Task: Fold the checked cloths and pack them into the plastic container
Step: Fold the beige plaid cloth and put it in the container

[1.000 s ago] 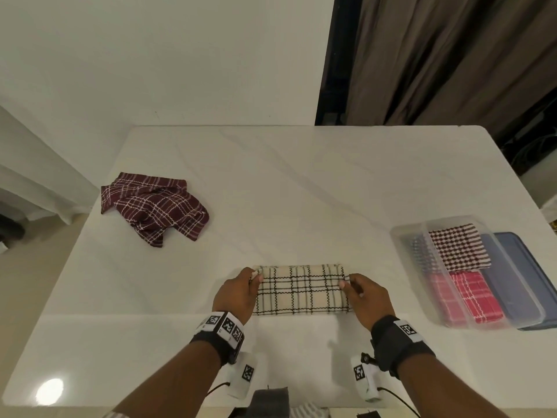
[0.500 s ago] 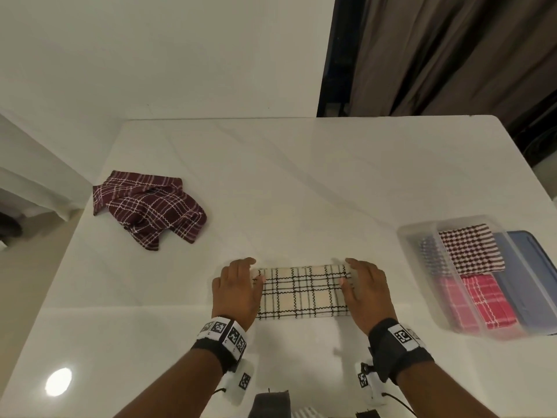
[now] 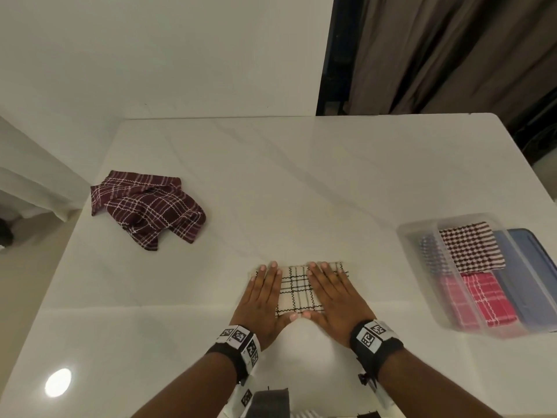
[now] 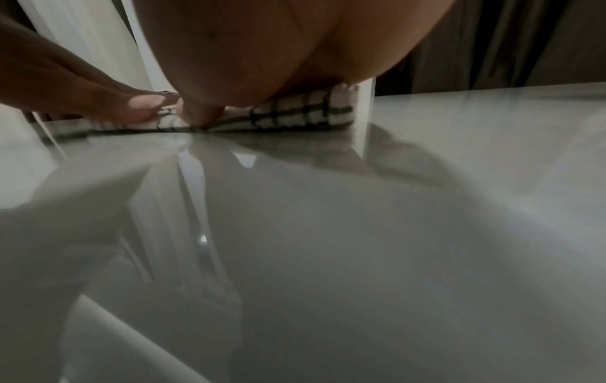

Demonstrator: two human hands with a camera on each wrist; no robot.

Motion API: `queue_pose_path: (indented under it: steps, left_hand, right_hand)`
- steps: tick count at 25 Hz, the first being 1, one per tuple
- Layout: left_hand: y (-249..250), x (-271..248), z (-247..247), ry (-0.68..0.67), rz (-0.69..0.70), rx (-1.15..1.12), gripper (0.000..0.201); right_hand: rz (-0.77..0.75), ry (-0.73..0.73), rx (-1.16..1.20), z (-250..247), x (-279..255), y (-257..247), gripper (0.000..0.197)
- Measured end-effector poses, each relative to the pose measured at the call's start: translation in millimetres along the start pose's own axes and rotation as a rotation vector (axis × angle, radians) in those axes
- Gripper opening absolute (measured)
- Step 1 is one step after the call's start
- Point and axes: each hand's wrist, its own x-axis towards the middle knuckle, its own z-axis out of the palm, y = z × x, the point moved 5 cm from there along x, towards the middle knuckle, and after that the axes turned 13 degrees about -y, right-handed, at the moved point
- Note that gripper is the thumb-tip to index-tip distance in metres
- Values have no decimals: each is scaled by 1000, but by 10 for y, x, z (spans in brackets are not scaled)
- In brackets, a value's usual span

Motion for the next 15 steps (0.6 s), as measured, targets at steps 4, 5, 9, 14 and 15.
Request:
queue_pose_path:
  steps: [4, 5, 9, 14, 15]
  left_hand:
    - [-69, 3, 9, -14, 4, 6, 101]
    - [-60, 6, 5, -16, 9, 5, 103]
    - [-100, 86, -130, -90, 35, 22, 109]
    - [-133, 148, -576, 21, -187, -138, 92]
    - [-131, 143, -587, 39, -235, -224, 85]
  right_hand:
    - [55, -28, -3, -39, -162, 262, 86]
    - [62, -22, -1, -40, -178, 272, 84]
    - [105, 67, 65, -119, -220, 257, 69]
    - [150, 55, 323, -202, -403, 203, 44]
    - [146, 16, 397, -157, -440, 170, 39]
